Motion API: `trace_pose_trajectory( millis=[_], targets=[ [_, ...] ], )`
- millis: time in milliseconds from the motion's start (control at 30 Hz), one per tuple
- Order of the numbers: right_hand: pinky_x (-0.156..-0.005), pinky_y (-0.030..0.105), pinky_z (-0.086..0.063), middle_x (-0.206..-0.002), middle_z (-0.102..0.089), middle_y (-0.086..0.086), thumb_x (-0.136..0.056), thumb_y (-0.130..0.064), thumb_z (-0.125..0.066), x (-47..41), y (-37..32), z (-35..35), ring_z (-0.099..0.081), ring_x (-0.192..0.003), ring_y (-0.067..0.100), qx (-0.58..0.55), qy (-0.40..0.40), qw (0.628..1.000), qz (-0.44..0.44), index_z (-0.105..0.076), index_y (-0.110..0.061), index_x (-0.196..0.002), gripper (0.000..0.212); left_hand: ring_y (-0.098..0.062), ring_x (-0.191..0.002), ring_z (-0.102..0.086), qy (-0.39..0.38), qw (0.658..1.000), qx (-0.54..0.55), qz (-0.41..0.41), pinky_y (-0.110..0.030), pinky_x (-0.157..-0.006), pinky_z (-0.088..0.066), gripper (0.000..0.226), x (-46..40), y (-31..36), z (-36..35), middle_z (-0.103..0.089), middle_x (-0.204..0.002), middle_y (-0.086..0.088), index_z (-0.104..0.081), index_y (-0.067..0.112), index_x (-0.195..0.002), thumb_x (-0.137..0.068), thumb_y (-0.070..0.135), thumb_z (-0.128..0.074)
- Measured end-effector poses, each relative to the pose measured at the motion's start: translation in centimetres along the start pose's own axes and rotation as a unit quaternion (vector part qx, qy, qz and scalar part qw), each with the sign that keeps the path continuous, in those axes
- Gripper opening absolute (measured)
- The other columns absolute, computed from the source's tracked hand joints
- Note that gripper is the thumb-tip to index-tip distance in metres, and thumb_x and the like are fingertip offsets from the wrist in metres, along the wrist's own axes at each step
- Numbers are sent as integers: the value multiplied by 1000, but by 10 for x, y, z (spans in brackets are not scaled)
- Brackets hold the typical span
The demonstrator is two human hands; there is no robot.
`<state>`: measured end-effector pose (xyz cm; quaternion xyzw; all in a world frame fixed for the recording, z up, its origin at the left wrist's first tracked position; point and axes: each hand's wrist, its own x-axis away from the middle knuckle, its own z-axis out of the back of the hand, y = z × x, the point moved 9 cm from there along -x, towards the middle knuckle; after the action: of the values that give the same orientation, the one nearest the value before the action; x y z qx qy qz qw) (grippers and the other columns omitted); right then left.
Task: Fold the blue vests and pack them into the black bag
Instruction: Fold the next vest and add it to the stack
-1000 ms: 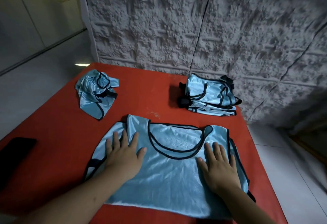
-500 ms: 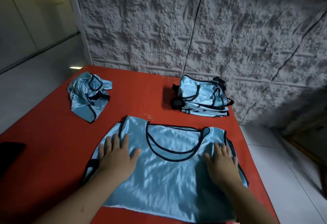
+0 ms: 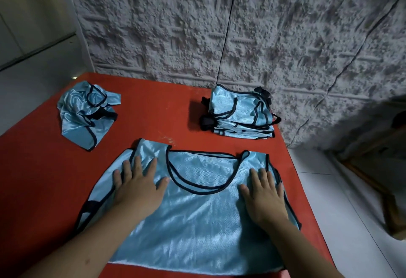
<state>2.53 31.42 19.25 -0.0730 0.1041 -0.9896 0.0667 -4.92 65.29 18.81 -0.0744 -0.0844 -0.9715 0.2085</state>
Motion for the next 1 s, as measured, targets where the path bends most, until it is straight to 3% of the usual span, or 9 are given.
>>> trace_pose_trajectory(
  millis=[133, 233, 367, 467, 533, 633, 733, 867, 1000],
  targets=[
    [-110, 37, -38, -155, -45, 4, -100, -41, -50, -1, 9, 33, -45, -139, 27, -135, 77, 987, -27, -43, -20, -150, 55, -33, -142, -33, 82, 993, 85, 8, -49, -114, -33, 66, -2, -5, 29, -37, -156, -13, -35, 25, -153, -97, 62, -37],
    [-82, 36, -49, -123, -69, 7, -99, -32, -55, -3, 21, 53, -64, -110, 34, -160, 117, 978, -63, -61, -19, -129, 34, -33, -135, -45, 106, 986, 127, 22, -46, -107, -41, 58, -7, -13, 41, -50, -147, -12, -45, 17, -149, -99, 46, -52],
    [-70, 36, -41, -92, -61, 0, -92, -27, -52, -2, 21, 49, -61, -94, 34, -80, 119, 989, -44, -58, -21, -87, 10, -29, -149, -27, 87, 993, 83, -12, -41, -121, -25, 62, -13, -10, 29, -35, -160, -11, -39, 15, -154, -101, 46, -48],
    [-95, 47, -47, -122, -58, 8, -91, -43, -54, 3, 39, 50, -52, -117, 36, -32, 96, 984, -148, -56, -23, -126, 40, -30, -149, -22, 101, 992, 73, -19, -41, -123, -21, 64, -13, -14, 32, -34, -160, -11, -38, 15, -154, -100, 48, -48],
    [-98, 48, -46, -125, -56, 15, -84, -56, -60, 9, 58, 51, -51, -119, 39, -31, 57, 968, -241, -50, -17, -128, 60, -32, -147, -24, 108, 992, 66, 5, -43, -122, -22, 66, -11, -27, 36, -37, -157, -12, -39, 18, -154, -98, 52, -50],
    [-78, 36, -53, -100, -65, 9, -72, -65, -66, 18, 64, 54, -62, -94, 33, -33, 0, 966, -255, -61, -12, -107, 64, -37, -139, -34, 76, 992, 50, 85, -51, -117, -29, 71, 0, -57, 39, -44, -148, -14, -37, 26, -152, -92, 62, -49],
    [-52, 28, -40, -72, -61, 0, -74, -60, -77, 29, 59, 54, -58, -64, 17, -65, -65, 968, -232, -58, -16, -75, 48, -36, -144, -24, 34, 994, 19, 100, -59, -116, -24, 75, 25, -61, 41, -34, -155, -11, -25, 33, -156, -91, 70, -39],
    [-53, 28, -43, -73, -63, 1, -68, -63, -82, 49, 55, 45, -61, -64, 17, -83, -107, 962, -236, -57, -15, -77, 55, -36, -154, 12, -43, 999, 1, -13, -66, -119, 1, 76, 69, -8, 26, 4, -170, -8, 2, 43, -158, -95, 74, -26],
    [-44, 26, -38, -68, -65, 2, -70, -56, -84, 66, 50, 36, -61, -59, 16, -113, -96, 964, -222, -60, -11, -76, 51, -38, -152, 21, -136, 990, -21, 16, -74, -112, -1, 77, 100, 1, -11, 24, -167, -2, 23, 54, -149, -90, 81, -18]
  ],
)
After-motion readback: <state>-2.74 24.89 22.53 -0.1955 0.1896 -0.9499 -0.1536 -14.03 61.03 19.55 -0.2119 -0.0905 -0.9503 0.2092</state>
